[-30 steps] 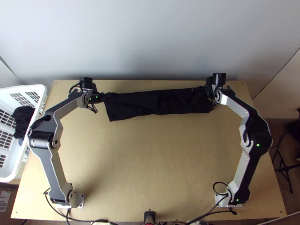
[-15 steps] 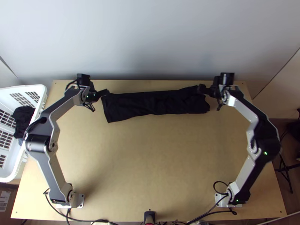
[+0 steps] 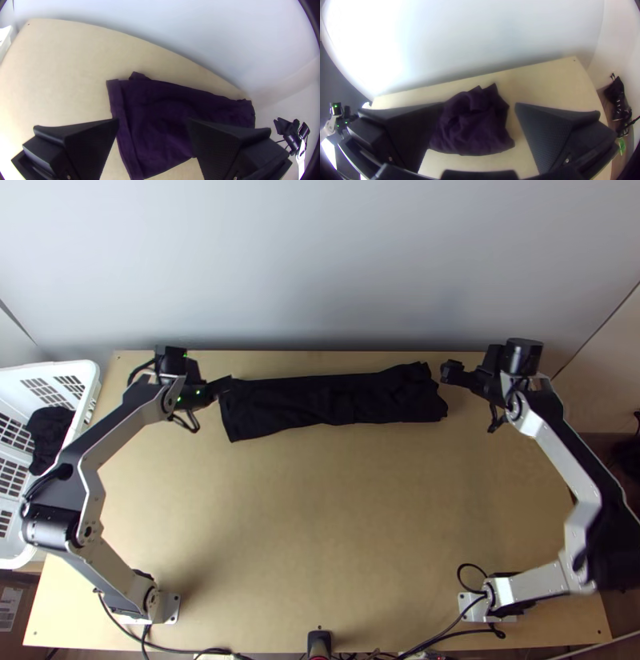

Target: Fold the t-shirt

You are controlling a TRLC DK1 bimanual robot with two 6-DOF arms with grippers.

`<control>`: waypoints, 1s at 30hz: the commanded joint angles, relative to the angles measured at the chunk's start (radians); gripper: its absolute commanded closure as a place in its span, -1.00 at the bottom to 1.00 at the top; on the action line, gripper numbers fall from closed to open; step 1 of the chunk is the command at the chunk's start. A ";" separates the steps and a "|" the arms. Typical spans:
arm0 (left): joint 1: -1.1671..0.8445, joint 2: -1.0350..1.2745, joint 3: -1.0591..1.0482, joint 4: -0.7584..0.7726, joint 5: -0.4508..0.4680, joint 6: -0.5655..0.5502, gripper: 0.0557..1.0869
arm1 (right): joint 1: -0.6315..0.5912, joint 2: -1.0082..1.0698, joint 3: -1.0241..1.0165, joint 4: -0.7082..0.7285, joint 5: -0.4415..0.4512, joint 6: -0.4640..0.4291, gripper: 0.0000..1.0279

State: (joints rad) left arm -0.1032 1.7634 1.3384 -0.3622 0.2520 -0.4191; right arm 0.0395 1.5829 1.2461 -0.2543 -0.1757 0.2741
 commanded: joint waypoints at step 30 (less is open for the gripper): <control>-0.030 0.278 0.047 0.129 0.288 -0.187 -0.87 | 0.099 -0.284 -0.005 -0.203 -0.001 0.008 -0.93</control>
State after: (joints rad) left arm -0.0883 1.9781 1.3308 -0.2283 0.5243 -0.5694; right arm 0.1383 1.3163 1.2667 -0.4507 -0.1753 0.2806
